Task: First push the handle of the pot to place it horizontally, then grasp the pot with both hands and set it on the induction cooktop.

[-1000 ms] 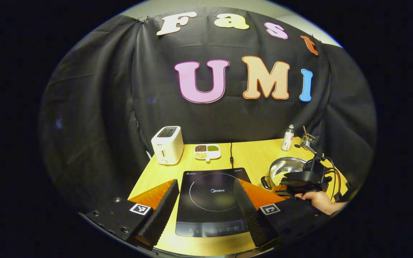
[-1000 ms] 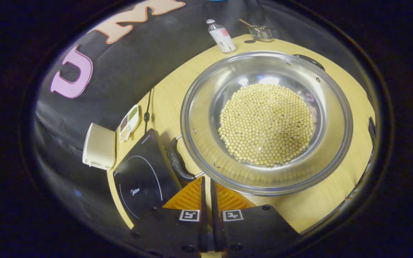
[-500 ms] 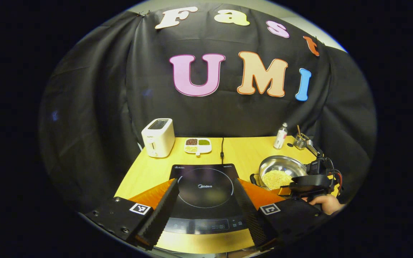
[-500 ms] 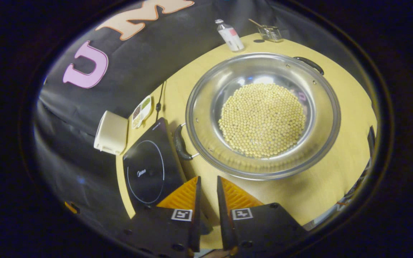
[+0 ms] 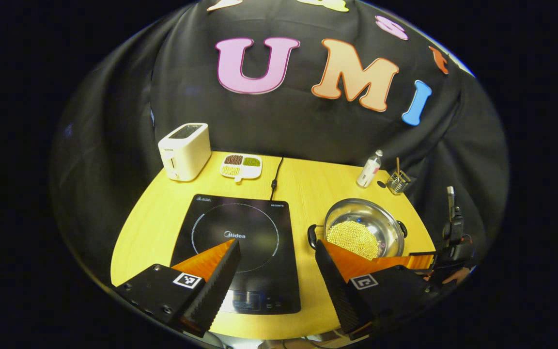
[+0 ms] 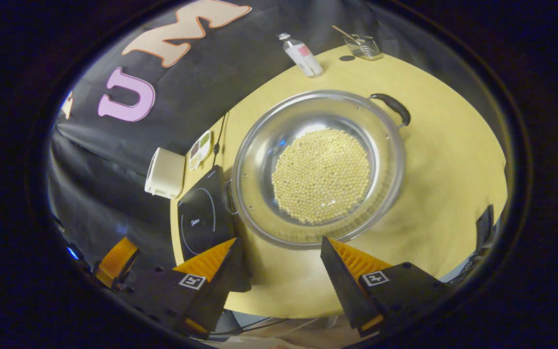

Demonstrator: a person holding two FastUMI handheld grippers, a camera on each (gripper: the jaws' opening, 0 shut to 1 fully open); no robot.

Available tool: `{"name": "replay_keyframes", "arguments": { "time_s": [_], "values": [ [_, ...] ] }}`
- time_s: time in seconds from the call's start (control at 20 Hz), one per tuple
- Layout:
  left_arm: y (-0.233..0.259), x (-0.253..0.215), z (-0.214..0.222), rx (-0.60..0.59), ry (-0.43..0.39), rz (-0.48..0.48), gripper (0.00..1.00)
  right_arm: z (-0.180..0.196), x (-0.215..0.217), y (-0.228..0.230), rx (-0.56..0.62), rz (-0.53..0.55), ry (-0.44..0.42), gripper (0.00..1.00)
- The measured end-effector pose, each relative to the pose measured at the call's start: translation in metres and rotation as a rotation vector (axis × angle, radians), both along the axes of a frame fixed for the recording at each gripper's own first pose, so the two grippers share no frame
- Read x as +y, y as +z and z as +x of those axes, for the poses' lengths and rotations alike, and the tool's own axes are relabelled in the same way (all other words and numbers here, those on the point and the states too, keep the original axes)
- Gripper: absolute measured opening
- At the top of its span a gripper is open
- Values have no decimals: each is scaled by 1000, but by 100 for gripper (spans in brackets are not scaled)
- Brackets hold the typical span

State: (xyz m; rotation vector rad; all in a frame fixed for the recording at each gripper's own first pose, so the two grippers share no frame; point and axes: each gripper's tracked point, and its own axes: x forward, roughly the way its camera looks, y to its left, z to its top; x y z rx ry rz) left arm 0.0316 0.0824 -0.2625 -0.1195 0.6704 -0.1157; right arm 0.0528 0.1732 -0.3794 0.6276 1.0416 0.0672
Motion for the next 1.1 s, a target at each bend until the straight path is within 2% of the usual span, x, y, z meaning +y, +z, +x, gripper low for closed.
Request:
{"name": "replay_keyframes", "arguments": {
  "time_s": [0.05, 0.1, 0.15, 0.2, 0.25, 0.35, 0.4, 0.5, 0.55, 0.6, 0.65, 0.9, 0.95, 1.0, 1.05, 1.1],
  "values": [
    [-4, -8, 6, 20, 8, -4, 96, 4, -16, -1, 13, -13, 7, 100],
    [-12, -16, 11, 42, 12, -4, 95, 10, -32, -2, 22, -29, 16, 94],
    [-18, -23, 16, 66, 13, -2, 96, 18, -49, -1, 28, -48, 24, 100],
    [-25, -31, 21, 88, 9, 0, 100, 26, -65, -2, 29, -66, 31, 94],
    [-30, -39, 26, 107, 3, 1, 96, 35, -81, -1, 32, -83, 35, 100],
    [-41, -55, 35, 145, -16, -2, 96, 53, -109, 4, 30, -101, 36, 100],
    [-48, -62, 40, 169, -27, -1, 96, 64, -122, 6, 27, -105, 33, 94],
    [-62, -74, 47, 220, -49, -3, 96, 85, -146, 5, 21, -117, 29, 94],
    [-69, -80, 52, 244, -63, -7, 96, 92, -154, 3, 16, -126, 34, 100],
    [-77, -85, 56, 269, -76, -12, 96, 100, -162, 1, 13, -136, 42, 100],
    [-85, -89, 58, 295, -81, -12, 96, 106, -168, -4, 18, -141, 51, 93],
    [-122, -101, 66, 413, -60, -34, 96, 118, -183, -38, 84, -139, 115, 94],
    [-129, -102, 65, 439, -54, -38, 96, 117, -183, -44, 97, -140, 135, 100],
    [-135, -101, 65, 459, -46, -38, 96, 118, -183, -50, 106, -134, 153, 94],
    [-140, -100, 65, 476, -37, -36, 96, 119, -181, -53, 112, -123, 169, 100],
    [-145, -100, 66, 491, -28, -32, 96, 120, -179, -56, 117, -107, 181, 94]
  ]
}}
